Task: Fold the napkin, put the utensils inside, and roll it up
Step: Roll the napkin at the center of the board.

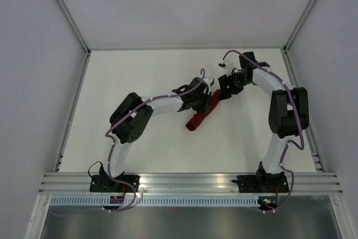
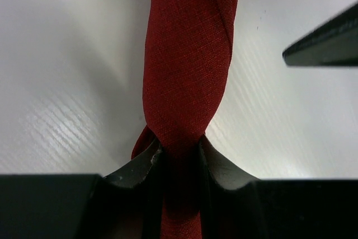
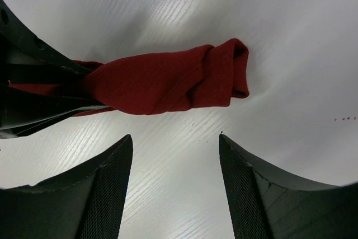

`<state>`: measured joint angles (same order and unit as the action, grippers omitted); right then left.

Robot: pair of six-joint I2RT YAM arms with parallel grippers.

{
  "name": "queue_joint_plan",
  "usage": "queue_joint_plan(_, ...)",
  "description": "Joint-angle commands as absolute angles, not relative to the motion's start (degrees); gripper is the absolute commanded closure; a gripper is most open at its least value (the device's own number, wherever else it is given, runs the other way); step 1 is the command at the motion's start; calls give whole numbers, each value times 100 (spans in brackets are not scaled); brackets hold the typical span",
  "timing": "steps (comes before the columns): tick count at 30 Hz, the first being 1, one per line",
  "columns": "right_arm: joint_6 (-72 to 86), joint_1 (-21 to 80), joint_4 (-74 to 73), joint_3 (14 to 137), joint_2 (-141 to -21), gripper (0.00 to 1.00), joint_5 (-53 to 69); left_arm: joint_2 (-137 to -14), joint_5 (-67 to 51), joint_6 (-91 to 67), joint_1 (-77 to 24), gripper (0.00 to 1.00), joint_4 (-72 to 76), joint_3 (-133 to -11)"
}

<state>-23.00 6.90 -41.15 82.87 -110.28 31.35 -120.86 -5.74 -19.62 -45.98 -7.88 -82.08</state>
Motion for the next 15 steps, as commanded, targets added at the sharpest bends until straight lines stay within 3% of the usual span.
queue_joint_plan(1,-1978,677,-4087,8279,-10889,32,2927,-12392,-325,-2723,-4553,77,-1169,-8507)
queue_joint_plan(15,-1064,686,-3894,8911,-11724,32,2962,-12832,-26,-3893,-4465,70,-1160,-9132)
